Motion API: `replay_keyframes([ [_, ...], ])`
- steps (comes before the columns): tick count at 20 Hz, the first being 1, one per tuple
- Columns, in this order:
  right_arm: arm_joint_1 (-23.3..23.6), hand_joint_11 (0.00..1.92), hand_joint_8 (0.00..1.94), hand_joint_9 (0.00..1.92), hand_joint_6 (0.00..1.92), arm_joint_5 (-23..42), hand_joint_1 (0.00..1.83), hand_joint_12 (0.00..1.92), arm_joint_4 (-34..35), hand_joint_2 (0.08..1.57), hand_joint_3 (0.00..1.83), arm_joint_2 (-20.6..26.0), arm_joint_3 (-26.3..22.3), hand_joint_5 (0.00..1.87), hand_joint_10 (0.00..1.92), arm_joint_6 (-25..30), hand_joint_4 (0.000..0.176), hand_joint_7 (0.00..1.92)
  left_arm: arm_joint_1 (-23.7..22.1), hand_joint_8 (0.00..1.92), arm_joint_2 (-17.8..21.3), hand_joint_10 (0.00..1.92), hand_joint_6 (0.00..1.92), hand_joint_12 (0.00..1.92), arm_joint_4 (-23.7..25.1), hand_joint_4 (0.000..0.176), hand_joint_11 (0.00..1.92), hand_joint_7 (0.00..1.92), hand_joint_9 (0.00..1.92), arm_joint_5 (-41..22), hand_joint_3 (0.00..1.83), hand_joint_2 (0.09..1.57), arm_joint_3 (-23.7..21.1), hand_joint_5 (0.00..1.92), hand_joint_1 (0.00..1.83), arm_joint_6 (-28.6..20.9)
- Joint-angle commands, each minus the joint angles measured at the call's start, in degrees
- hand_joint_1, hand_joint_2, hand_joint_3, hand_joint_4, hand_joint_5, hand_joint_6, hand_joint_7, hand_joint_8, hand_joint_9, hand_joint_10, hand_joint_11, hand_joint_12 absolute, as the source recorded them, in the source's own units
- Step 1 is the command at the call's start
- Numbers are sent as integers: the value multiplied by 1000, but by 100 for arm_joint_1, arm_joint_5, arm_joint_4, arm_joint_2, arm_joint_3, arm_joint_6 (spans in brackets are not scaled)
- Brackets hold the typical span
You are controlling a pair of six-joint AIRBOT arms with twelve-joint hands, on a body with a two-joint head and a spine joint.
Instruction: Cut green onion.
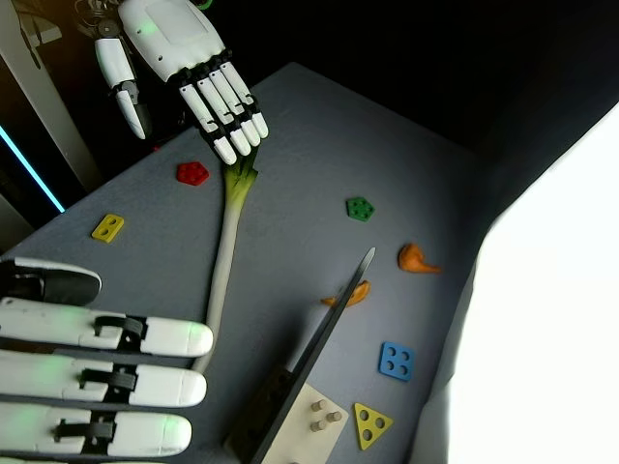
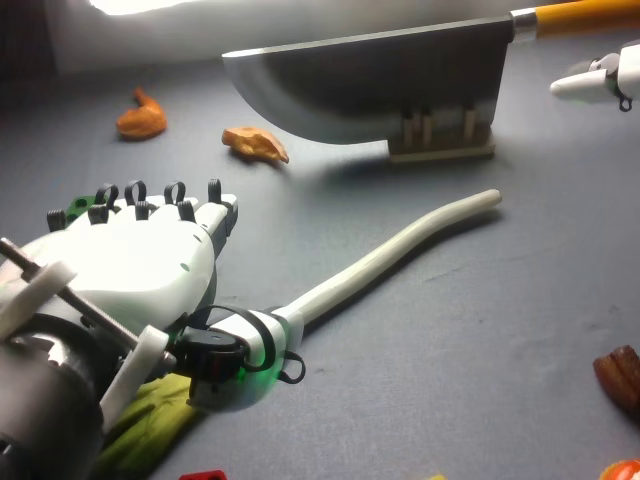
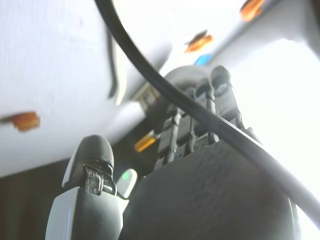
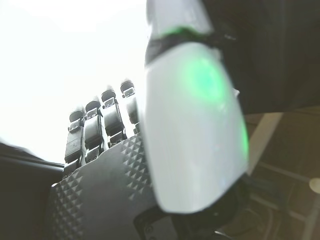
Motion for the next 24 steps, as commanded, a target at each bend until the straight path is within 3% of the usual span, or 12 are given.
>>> replay_keyframes([
  [1,16,0,0,0,0,540,953,0,31,977,0,-8,103,0,0,2,18,0,25,1,-5,4,6,16,539,37,25,50,12,102,1,1310,11,42,184,8],
  [4,-143,0,0,0,0,476,873,0,53,995,4,-326,606,0,0,2,22,0,307,0,-19,0,0,2,764,41,4,30,2,82,3,1317,-16,14,177,-292],
  [6,-277,0,0,0,0,557,885,0,53,1008,8,-515,956,0,0,74,8,0,511,1,-42,4,5,0,911,41,0,24,13,89,3,1325,-46,27,225,-616],
  [8,-391,0,0,0,0,811,900,0,51,1015,10,-683,1258,0,0,82,14,0,635,3,-70,6,5,8,1000,27,10,33,25,110,0,1323,-113,37,298,-636],
  [11,-507,0,0,0,0,985,871,0,-8,1024,12,-939,1685,0,0,87,23,0,933,0,-96,0,0,4,1191,33,0,23,16,80,9,1348,-239,7,332,-784],
  [12,-515,0,0,0,0,984,876,0,-9,1020,9,-993,1781,0,0,118,14,0,1070,0,-107,0,1,0,1272,38,0,4,2,79,6,1347,-273,8,443,-951],
  [14,-548,0,0,0,0,977,897,0,-647,1012,4,-1169,2166,0,0,1064,20,0,1421,0,-154,0,7,0,1504,41,0,0,0,80,0,1335,-297,27,533,-1431],
  [16,-588,0,0,0,0,973,903,0,-1061,1003,0,-1291,2427,0,0,1665,30,0,1572,6,-175,3,11,18,1608,36,26,26,8,81,3,1346,-277,49,562,-1618],
  [17,-619,0,0,0,0,972,888,0,-1077,1007,1,-1341,2514,0,0,1680,30,0,1613,6,-184,10,2,26,1630,43,30,34,32,83,11,1365,-260,32,520,-1674],
  [19,-670,0,0,0,0,969,883,0,-1283,1001,0,-1437,2689,0,0,1877,18,0,1635,4,-205,6,0,25,1630,37,4,37,25,106,12,1373,-223,8,490,-1679],
  [22,-775,0,0,0,0,1118,931,0,-1661,981,0,-1703,3138,0,0,2284,49,0,1715,0,-393,0,0,11,1612,33,17,1,14,269,4,1365,-145,1,494,-1767],
  [24,-797,0,0,0,0,1162,886,0,-1664,1002,0,-1848,3339,0,0,2287,48,0,1750,0,-527,0,0,12,1604,37,7,0,0,398,11,1382,-121,0,468,-1830],
])
